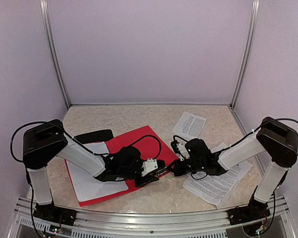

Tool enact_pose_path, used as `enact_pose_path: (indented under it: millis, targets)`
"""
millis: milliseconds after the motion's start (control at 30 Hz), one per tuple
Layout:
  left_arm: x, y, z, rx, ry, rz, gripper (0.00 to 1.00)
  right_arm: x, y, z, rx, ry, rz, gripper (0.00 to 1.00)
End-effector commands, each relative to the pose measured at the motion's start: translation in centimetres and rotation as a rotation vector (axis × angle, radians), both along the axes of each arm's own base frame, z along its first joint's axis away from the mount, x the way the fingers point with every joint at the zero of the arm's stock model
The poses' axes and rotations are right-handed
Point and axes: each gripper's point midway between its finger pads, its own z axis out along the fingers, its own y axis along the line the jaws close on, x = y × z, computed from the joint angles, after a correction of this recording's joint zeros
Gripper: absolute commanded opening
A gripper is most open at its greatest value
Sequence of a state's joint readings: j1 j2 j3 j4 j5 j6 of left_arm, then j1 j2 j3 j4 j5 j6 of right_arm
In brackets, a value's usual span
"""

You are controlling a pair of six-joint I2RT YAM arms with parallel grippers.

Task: Put the files into the folder
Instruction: Open the spring clip on the folder at the center of the board.

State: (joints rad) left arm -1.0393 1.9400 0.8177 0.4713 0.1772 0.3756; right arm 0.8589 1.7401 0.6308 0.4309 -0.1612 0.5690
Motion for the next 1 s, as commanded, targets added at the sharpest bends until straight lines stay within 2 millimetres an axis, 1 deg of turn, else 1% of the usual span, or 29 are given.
enact_pose_path:
  millis: [0,233,433,533,700,767,867,967]
  targets:
    - [-8.4,1.4,-5.1,0.131,0.213,-0.276,0.0,-0.9,2.0,2.6,0.089,-0.039,0.09,0.0]
    - [-7.8,1.5,-5.2,0.142,0.197,-0.246,0.0,-1.1,2.3,4.6,0.128,-0.056,0.104,0.0]
    - [-7.9,1.4,-5.2,0.143,0.202,-0.252,0.0,-1.1,2.3,5.5,0.135,-0.071,0.1,0.0]
    - [-8.0,1.4,-5.1,0.137,0.197,-0.259,0.0,-0.8,2.0,4.8,0.101,-0.067,0.081,0.0]
    - [-8.0,1.4,-4.8,0.131,0.182,-0.263,0.0,-0.6,2.1,2.6,0.057,-0.038,0.077,0.0]
    - [-7.9,1.5,-4.9,0.136,0.177,-0.254,0.0,-0.7,2.2,2.5,0.068,-0.03,0.081,0.0]
    - [-7.2,1.5,-4.9,0.137,0.154,-0.222,0.0,-0.9,2.1,3.3,0.085,-0.038,0.083,0.0]
    - [-6.1,1.4,-4.7,0.138,0.124,-0.174,0.0,-1.4,2.2,5.1,0.115,-0.06,0.096,0.0]
